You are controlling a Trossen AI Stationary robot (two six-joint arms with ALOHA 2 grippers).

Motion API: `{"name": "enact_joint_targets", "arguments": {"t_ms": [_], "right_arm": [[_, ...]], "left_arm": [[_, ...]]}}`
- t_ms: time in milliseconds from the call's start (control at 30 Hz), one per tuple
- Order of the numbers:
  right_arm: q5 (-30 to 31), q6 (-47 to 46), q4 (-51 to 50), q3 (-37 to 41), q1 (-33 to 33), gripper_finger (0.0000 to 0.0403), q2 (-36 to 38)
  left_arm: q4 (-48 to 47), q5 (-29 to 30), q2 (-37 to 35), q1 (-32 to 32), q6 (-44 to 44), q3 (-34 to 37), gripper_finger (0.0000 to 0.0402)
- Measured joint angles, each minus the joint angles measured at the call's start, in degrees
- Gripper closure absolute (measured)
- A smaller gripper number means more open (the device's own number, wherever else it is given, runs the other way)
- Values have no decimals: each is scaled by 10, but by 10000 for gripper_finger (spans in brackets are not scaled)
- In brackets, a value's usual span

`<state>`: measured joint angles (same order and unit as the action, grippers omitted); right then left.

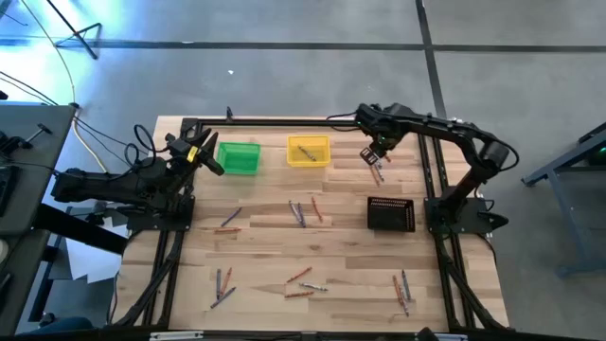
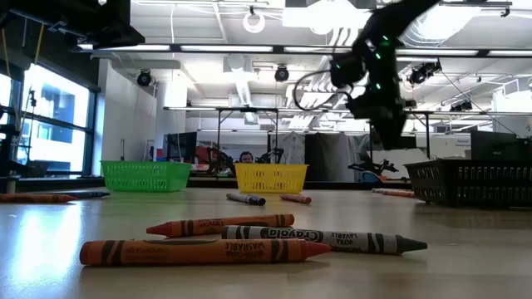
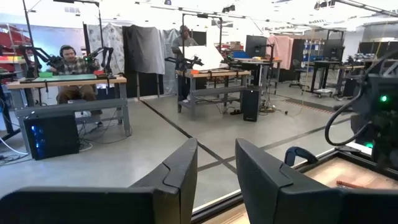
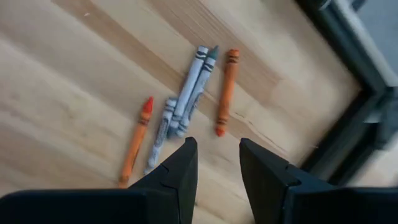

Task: Sort crayons
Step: Put the orange crayon into the black bin

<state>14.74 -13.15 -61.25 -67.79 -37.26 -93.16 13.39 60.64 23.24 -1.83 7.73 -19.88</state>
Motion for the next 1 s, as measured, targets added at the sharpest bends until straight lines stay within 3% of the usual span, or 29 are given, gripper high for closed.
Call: {"name": "enact_joint_targets", "arguments": {"t_ms": [133, 400, 767, 1000], "right_arm": [[0, -13, 60, 74, -34, 290, 22], [-10, -19, 154, 152, -70, 290, 24], [-13, -35, 267, 166, -72, 290, 21], [-13, -34, 280, 166, -78, 290, -17]], "left_arm": [[2, 0, 0, 0, 0, 0, 303], [2, 0, 0, 0, -2, 0, 303], [7, 0, 0, 0, -1, 0, 303], [7, 0, 0, 0, 0, 0, 303]]}}
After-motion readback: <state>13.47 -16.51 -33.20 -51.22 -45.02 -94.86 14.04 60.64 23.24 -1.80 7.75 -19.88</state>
